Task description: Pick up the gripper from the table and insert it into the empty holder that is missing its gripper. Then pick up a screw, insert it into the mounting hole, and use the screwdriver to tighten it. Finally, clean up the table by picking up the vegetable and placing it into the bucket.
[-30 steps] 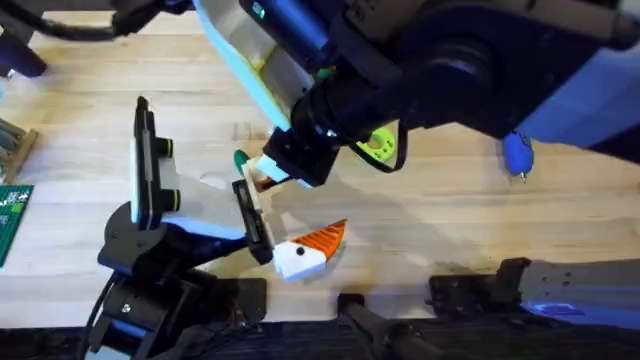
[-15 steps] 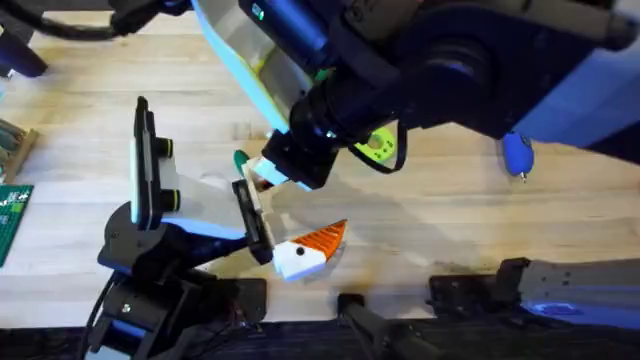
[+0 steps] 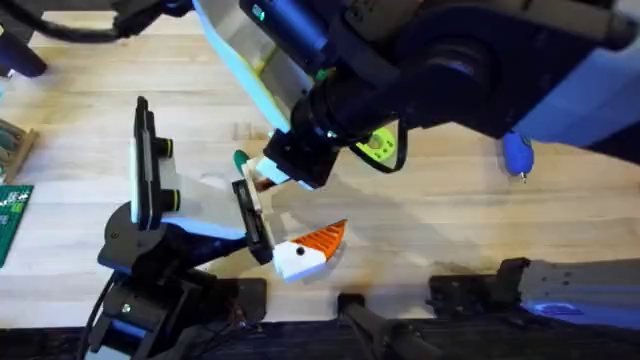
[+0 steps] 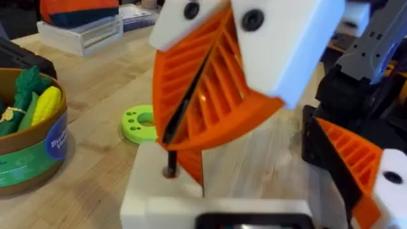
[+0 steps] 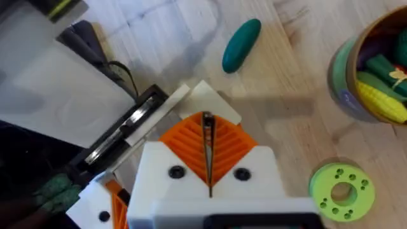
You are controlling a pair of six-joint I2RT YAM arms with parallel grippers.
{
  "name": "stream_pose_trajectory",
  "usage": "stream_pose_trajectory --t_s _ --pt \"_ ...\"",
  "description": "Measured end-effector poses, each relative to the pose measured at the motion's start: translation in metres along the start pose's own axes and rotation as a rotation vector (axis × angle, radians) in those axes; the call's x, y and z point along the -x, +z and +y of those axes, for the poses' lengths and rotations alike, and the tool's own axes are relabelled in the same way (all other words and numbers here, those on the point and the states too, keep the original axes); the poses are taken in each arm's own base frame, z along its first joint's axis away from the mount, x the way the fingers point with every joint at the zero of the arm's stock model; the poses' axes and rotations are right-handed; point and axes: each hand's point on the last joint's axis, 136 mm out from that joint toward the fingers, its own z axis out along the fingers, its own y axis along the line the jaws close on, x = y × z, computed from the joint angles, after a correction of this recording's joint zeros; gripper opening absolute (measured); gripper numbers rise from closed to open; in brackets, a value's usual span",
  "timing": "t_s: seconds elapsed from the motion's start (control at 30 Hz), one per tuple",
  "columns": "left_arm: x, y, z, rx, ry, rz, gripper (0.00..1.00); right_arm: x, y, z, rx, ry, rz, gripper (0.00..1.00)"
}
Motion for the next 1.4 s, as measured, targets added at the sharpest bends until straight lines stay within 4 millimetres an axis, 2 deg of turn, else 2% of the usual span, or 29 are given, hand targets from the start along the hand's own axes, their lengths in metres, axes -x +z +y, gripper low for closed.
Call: stream_pose_trajectory --t_s 1.13,1.4 --pt "-0.0001 0.0 0.0 0.0 0.0 0.0 0.985 0.0076 0.0058 -0.0006 0.004 0.005 -0.023 0.007" --pt "0.0 0.0 -0.0001 0.0 -0.001 0.0 0.985 0.0032 0.0058 0.0001 0.008 0.011 -0.005 0.007"
